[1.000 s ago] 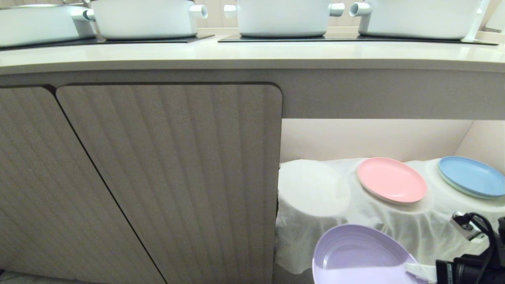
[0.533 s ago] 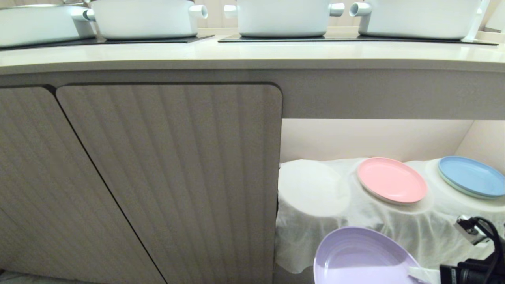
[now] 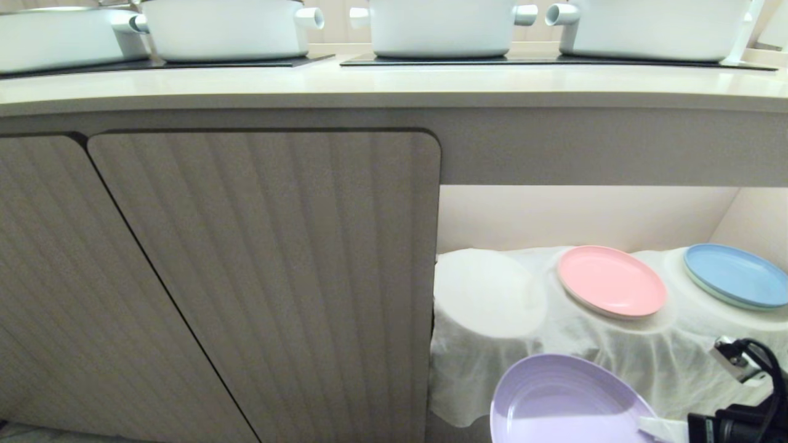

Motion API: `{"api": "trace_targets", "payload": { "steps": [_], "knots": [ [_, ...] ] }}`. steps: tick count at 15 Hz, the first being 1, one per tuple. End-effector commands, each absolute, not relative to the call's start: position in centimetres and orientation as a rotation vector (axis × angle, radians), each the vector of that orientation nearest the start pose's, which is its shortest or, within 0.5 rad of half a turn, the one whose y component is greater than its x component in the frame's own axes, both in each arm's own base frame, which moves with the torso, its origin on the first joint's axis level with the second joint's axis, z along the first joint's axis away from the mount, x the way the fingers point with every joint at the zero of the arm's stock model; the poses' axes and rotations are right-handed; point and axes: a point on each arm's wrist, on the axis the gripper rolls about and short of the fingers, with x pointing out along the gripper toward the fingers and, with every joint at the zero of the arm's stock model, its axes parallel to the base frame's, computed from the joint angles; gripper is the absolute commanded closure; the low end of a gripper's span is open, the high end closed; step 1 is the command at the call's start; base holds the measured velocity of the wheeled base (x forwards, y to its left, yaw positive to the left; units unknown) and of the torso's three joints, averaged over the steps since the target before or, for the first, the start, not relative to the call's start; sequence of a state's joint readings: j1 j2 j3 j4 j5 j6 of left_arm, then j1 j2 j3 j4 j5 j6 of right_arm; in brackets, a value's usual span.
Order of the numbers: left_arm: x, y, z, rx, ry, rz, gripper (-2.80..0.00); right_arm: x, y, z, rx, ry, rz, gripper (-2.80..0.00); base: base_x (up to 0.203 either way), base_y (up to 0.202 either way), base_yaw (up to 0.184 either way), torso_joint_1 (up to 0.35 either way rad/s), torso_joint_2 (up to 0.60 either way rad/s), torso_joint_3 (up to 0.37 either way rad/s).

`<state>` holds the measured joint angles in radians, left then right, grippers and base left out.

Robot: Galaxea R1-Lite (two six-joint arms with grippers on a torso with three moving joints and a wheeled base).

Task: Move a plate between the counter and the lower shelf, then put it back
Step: Put the plate

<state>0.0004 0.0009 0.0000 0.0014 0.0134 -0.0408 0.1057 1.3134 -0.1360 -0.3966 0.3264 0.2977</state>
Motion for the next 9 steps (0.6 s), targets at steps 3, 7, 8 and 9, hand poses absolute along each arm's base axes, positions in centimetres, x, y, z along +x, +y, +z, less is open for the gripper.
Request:
{"api": "trace_targets", "payload": {
  "steps": [3, 7, 8, 9],
  "knots": [
    [-2.27, 0.03, 7.54, -0.041, 0.003, 0.015, 0.00, 13.06, 2.11, 8.60, 0.383, 0.842, 0.283, 0.00, 0.000, 0.000, 0.000, 0.000, 0.00, 0.000],
    [-2.27, 0.03, 7.54, -0.041, 0.003, 0.015, 0.00, 12.42, 2.05, 8.41, 0.384, 0.843, 0.285, 0.00, 0.000, 0.000, 0.000, 0.000, 0.00, 0.000],
    [-2.27, 0.03, 7.54, -0.041, 0.003, 0.014, 0.00, 12.32, 2.04, 8.30, 0.384, 0.848, 0.283, 0.00, 0.000, 0.000, 0.000, 0.000, 0.00, 0.000],
    [-2.27, 0.03, 7.54, -0.041, 0.003, 0.014, 0.00, 12.29, 2.02, 8.27, 0.388, 0.850, 0.282, 0.00, 0.000, 0.000, 0.000, 0.000, 0.00, 0.000]
  ]
}}
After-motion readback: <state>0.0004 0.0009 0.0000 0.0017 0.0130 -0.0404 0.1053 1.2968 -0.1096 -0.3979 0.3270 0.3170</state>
